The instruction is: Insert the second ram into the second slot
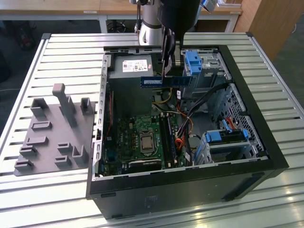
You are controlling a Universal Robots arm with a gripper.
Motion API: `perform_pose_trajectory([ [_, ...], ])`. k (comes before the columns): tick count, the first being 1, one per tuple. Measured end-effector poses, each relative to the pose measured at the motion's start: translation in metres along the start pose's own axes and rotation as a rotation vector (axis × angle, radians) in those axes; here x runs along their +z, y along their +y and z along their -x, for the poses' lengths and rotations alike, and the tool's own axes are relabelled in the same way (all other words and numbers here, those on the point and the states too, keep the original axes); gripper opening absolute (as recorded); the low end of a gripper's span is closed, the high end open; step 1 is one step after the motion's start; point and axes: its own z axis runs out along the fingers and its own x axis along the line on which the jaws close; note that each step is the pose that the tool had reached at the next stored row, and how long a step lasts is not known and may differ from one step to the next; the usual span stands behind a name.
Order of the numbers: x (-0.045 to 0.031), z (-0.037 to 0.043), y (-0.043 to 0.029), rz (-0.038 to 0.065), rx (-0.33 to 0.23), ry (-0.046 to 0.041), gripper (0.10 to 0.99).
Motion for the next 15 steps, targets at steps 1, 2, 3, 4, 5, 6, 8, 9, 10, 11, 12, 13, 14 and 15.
perform_pose_trajectory([
  [1,0.0,0.0,0.0,0.0,0.004,-0.0002,0.137],
  [2,0.0,0.0,0.0,0.0,0.008,-0.0002,0.137],
  [3,0.0,0.0,0.0,0.0,0.012,-0.0004,0.137],
  [4,0.0,0.0,0.0,0.0,0.017,-0.0006,0.137],
  [5,0.0,0.0,0.0,0.0,0.021,-0.0008,0.137],
  [6,0.0,0.0,0.0,0.0,0.025,-0.001,0.137],
  [8,0.0001,0.0,0.0,0.0,0.034,-0.0013,0.137],
  [9,0.0001,0.0,0.0,0.0,0.038,-0.0014,0.137],
  [10,0.0001,0.0,0.0,0.0,0.042,-0.0016,0.137],
  [11,0.0,0.0,0.0,-0.001,0.046,-0.0017,0.137],
  [12,0.0001,0.0,0.0,-0.001,0.049,-0.0019,0.137],
  [13,0.0001,0.0,0.0,-0.001,0.053,-0.002,0.137],
  [14,0.0001,0.0,0.0,-0.001,0.056,-0.0021,0.137],
  [15,0.0001,0.0,0.0,-0.001,0.06,-0.0023,0.137],
])
